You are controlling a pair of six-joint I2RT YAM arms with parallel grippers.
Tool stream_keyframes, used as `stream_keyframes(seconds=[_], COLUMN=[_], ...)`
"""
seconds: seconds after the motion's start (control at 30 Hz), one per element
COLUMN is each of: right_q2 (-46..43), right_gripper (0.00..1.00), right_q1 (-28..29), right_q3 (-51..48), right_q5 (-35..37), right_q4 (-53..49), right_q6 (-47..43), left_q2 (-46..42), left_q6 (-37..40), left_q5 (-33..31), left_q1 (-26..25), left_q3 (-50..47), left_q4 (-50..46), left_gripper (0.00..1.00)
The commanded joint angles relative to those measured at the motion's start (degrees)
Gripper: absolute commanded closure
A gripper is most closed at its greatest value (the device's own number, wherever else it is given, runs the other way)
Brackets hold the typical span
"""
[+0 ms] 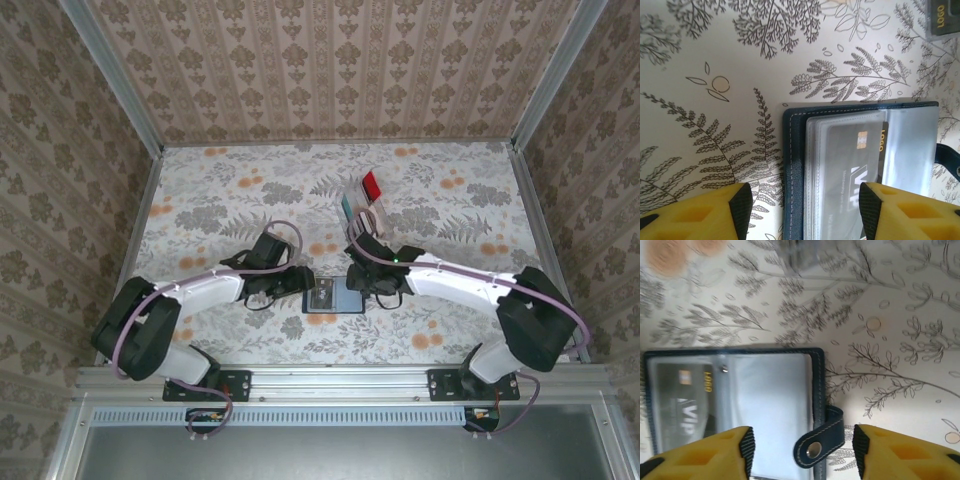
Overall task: Put the credit cards into the card holder
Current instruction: Close the card holder at the center of the table.
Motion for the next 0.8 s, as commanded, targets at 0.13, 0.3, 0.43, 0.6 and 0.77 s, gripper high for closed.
stream_keyframes(seconds=[0.13, 0.3, 0.43, 0.6, 0.77], right_q2=[6.68, 7.59, 8.02, 7.64, 7.84], right_gripper=[0.44, 0.62, 0.74, 0.80, 0.84], right_q1=[0.47, 0.19, 0.10, -0.10, -0.17], right_q3=[4.15, 2.15, 1.10, -0.54, -1.26], right_q5=[-0.24, -2.17, -2.54, -3.70, -4.87], right_q4=[-8.13, -4.50, -3.29, -0.12, 1.59], right_q6=[-2.59, -2.55, -2.23, -2.06, -1.90], left_q2=[2.13, 3.60, 5.24, 5.89, 4.00], left_q6=[-1.32, -1.27, -1.77, -2.92, -4.50], left_q5=[3.17, 5.64, 8.00, 9.28, 10.15], left_q1=[0.15, 0.15, 0.05, -0.12, -0.21], left_q3=[1.02, 1.79, 2.32, 2.49, 2.50], left_q4=[0.96, 1.97, 3.72, 5.60, 7.42], left_gripper=[0.35, 0.35, 0.36, 0.38, 0.40])
